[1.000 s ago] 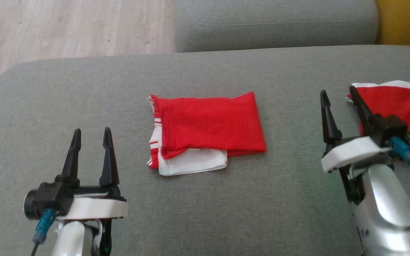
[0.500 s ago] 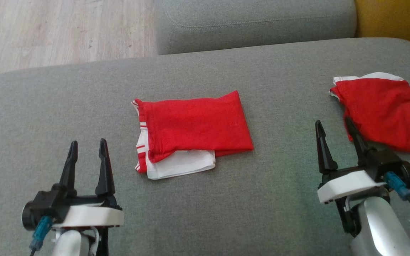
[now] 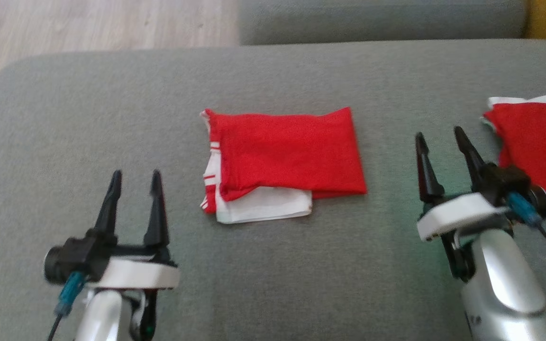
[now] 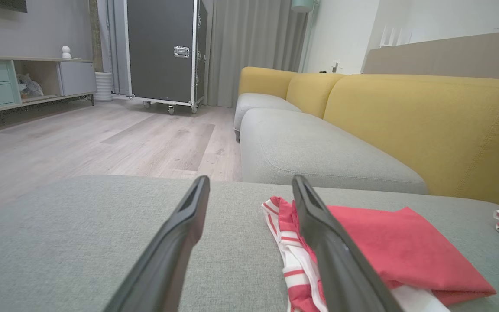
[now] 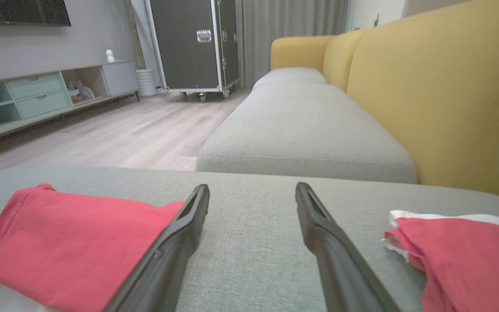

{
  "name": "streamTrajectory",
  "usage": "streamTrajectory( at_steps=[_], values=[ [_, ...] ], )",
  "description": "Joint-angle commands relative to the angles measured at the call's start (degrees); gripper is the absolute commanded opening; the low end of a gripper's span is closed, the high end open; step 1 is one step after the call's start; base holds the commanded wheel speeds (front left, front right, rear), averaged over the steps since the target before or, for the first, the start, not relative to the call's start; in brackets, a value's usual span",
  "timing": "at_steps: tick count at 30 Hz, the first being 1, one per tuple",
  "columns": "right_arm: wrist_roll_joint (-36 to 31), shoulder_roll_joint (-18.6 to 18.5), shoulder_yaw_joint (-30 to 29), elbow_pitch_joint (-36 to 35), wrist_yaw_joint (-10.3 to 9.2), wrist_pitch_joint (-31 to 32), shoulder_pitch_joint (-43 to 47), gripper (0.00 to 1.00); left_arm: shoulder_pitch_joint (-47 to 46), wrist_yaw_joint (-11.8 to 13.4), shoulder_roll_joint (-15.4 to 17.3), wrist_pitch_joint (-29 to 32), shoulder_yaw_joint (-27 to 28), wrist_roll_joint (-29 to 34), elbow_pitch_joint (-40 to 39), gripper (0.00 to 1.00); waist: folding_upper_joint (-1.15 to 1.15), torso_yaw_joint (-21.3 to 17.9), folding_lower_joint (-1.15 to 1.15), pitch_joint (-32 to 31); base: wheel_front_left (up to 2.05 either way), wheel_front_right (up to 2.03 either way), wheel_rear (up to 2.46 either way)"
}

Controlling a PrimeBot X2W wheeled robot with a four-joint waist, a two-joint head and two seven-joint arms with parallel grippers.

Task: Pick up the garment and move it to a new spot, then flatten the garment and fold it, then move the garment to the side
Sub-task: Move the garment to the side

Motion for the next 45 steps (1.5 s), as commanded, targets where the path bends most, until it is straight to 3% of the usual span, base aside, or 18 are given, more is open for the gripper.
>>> streamTrajectory(
  at_steps=[1,10,18,19,20,28,34,45],
  values=[
    [0.2,0.1,2.1,-0.1,-0.05,0.9,-3.4,1.00,-3.4,-0.2,0.3,-0.5,0.7,0.5,-1.7,1.00,0.00,2.4,0.00,2.2,0.00,0.00,0.00],
    [5.5,0.1,7.6,14.2,-0.05,7.3,-10.6,1.00,-5.9,0.0,0.3,-0.5,-3.0,-0.5,-0.8,1.00,0.00,7.3,0.00,4.9,0.00,0.00,0.00],
    [8.0,0.1,12.9,25.6,-0.05,11.2,-14.5,1.00,-6.9,0.4,0.3,-0.5,-3.8,-1.5,-1.2,1.00,0.00,9.2,0.00,5.3,0.00,0.00,0.00],
    [7.8,0.1,13.6,26.5,-0.05,11.0,-15.0,0.40,-6.9,0.3,0.3,-0.5,-4.0,-1.4,-1.2,1.00,0.00,9.1,0.00,5.2,0.00,0.00,0.00],
    [7.3,0.1,14.2,27.1,-0.05,10.5,-15.5,0.00,-6.8,0.2,0.3,-0.5,-4.0,-1.3,-1.1,1.00,0.00,9.1,0.00,5.1,0.00,0.00,0.00],
    [-0.3,-0.1,13.2,29.7,-0.05,2.9,-18.9,0.00,-5.8,-0.3,0.3,-0.5,-4.0,-1.0,-1.4,1.00,0.00,5.3,0.00,2.9,0.00,0.00,0.00],
    [-6.8,-2.1,12.9,27.5,-0.05,0.2,-19.2,0.00,-5.3,-0.4,0.3,-0.5,-3.9,-0.7,-2.5,1.00,0.00,0.6,0.00,1.2,0.00,0.00,0.00],
    [-10.1,-11.4,18.2,19.8,-0.05,0.9,-20.5,0.00,-5.5,-0.1,0.3,-0.5,-3.9,-0.2,-4.2,1.00,0.00,-8.8,0.00,1.6,0.00,0.00,0.00]
  ],
)
